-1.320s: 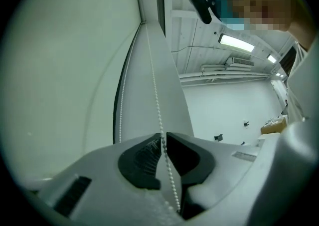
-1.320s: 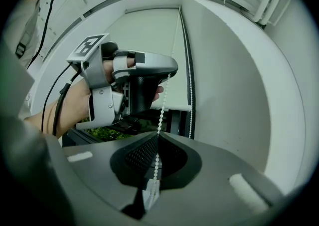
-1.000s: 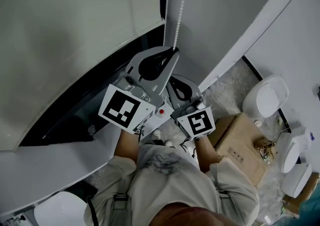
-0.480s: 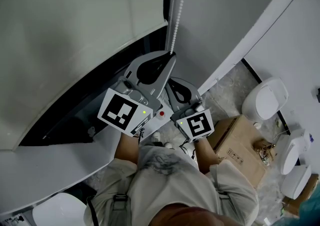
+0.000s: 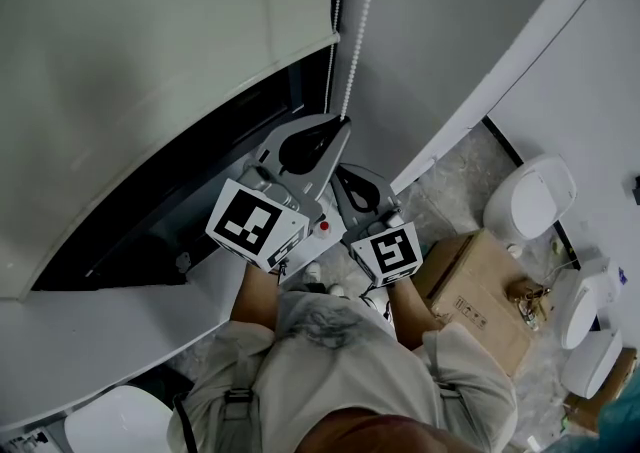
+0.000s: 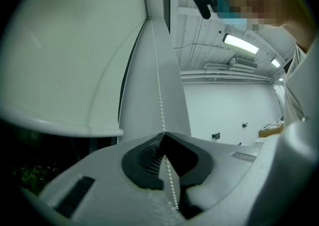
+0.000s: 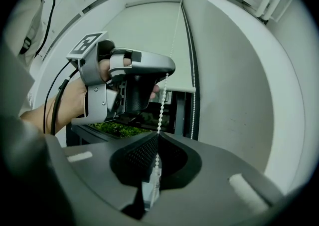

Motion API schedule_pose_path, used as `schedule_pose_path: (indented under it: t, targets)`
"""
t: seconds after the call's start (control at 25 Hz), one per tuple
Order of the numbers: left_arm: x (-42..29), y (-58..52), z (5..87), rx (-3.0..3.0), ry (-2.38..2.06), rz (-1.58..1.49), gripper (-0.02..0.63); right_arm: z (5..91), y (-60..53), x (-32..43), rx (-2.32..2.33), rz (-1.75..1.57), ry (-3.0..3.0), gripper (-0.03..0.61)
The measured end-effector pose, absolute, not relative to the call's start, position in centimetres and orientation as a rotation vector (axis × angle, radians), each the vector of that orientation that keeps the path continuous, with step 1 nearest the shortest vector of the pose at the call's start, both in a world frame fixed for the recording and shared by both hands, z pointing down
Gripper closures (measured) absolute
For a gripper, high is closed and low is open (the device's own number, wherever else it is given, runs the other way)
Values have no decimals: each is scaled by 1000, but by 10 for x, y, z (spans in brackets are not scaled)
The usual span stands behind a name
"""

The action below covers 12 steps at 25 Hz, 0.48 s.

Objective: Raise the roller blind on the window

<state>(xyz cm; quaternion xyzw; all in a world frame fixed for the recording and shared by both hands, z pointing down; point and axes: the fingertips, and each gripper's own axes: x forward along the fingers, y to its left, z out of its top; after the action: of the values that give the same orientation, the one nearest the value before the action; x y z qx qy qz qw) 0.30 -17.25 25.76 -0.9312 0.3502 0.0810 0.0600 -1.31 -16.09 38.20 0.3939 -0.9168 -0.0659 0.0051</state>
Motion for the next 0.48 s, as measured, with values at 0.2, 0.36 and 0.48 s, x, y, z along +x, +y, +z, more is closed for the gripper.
schedule_pose_path:
  t: [0.2, 0.36, 0.48]
  targets:
    - [5, -173, 275, -2856, 1062, 212, 603, 401, -157, -11, 1233, -126, -2845, 566]
    - [5, -170, 286, -2875, 1063, 192, 603, 410, -155, -11, 1229, -117, -2847, 566]
    - [3, -167, 299, -2904, 1078, 158, 603, 422, -151, -13, 1226, -67, -2833, 566]
